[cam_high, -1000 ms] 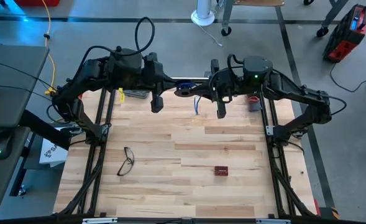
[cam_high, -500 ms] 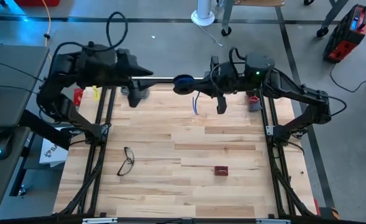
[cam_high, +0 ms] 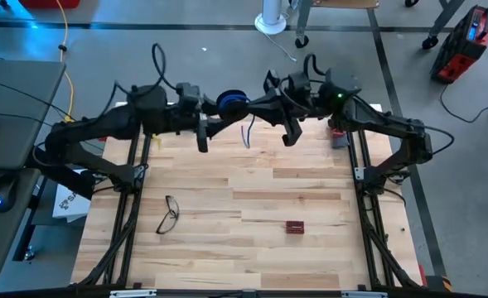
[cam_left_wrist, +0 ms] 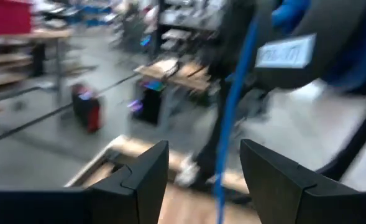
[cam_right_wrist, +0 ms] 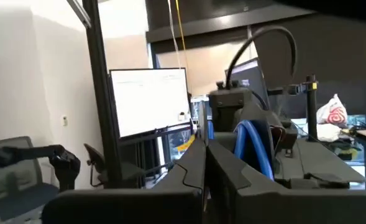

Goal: Coil cords
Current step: Coil the blue wire onto the spool

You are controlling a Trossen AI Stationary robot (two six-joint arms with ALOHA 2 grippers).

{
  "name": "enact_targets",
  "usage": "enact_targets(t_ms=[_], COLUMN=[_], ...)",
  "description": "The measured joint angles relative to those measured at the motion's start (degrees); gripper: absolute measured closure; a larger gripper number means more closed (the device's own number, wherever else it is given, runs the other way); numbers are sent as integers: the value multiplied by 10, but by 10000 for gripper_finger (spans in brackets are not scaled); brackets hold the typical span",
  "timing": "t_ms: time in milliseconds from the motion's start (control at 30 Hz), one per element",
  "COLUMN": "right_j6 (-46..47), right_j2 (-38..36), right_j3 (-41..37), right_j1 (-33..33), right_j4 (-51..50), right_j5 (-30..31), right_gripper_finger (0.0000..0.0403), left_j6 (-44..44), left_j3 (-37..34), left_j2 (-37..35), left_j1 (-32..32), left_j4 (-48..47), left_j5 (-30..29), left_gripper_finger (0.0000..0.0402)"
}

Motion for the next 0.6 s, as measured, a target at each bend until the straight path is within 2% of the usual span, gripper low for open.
enact_targets(t_ms=[100,200,367,467,600], right_j6=[4,23,28,28,27], right_j2=[0,0,0,0,0], right_j3=[0,0,0,0,0], right_j1=[4,5,9,9,9], right_j4=[9,20,20,18,20], right_j5=[0,-13,-15,-15,-16], right_gripper_finger=[403,403,403,403,403], left_j6=[-22,-42,-49,-49,-49], left_j3=[-21,-25,-23,-24,-24], left_j2=[9,29,54,61,59], left_j1=[0,-1,1,4,4], left_j4=[31,32,92,89,89], left_j5=[46,65,98,106,144], left_gripper_finger=[208,208,208,208,208])
